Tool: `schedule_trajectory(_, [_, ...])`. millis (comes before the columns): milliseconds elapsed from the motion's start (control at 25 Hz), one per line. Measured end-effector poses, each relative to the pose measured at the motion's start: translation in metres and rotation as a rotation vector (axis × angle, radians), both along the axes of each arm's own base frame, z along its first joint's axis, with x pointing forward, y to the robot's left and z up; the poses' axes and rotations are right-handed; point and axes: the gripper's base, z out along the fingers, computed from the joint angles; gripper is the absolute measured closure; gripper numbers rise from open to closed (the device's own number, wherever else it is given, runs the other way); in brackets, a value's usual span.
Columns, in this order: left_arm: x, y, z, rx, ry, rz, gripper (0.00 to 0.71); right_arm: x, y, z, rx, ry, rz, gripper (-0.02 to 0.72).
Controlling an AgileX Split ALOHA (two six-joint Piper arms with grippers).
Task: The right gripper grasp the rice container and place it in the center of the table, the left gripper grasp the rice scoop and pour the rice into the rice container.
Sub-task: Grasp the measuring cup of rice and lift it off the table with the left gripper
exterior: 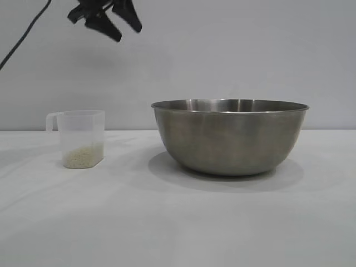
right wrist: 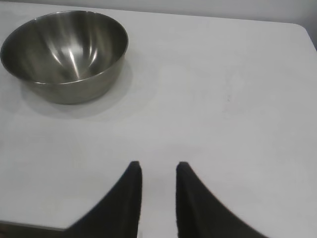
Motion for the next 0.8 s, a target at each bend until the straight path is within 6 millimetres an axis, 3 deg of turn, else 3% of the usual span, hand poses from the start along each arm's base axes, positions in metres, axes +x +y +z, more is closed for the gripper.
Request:
schedule_trajectory(120, [0.002, 0.001, -0.005, -0.129, -0.015, 0.092, 0.331, 0.0, 0.0, 0.0, 0.0, 0.0, 0.0, 0.703])
schedule_trajectory(240, [0.003, -0.005, -0.023, -0.176, -0.036, 0.128, 0.331, 0.0, 0.0, 0.0, 0.0, 0.0, 0.0, 0.703])
schedule_trajectory(440, [-0.003, -0.02, -0.037, -0.035, -0.129, 0.019, 0.331, 0.0, 0.0, 0.0, 0.0, 0.0, 0.0, 0.703])
schedule_trajectory(520, [-0.005, -0.022, -0.04, 0.037, -0.158, -0.029, 0.415, 0.0, 0.0, 0.0, 0.0, 0.0, 0.0, 0.703])
schedule_trajectory(600, [-0.008, -0.024, -0.041, 0.123, -0.186, -0.094, 0.407, 0.0, 0.0, 0.0, 0.0, 0.0, 0.0, 0.703])
schedule_trajectory(680, [-0.011, -0.025, -0.04, 0.184, -0.206, -0.137, 0.407, 0.0, 0.0, 0.0, 0.0, 0.0, 0.0, 0.703])
schedule_trajectory(720, [-0.013, -0.025, -0.038, 0.21, -0.218, -0.153, 0.448, 0.0, 0.0, 0.0, 0.0, 0.0, 0.0, 0.703])
schedule_trajectory(800, [-0.018, -0.024, -0.029, 0.274, -0.261, -0.174, 0.434, 0.0, 0.0, 0.0, 0.0, 0.0, 0.0, 0.703])
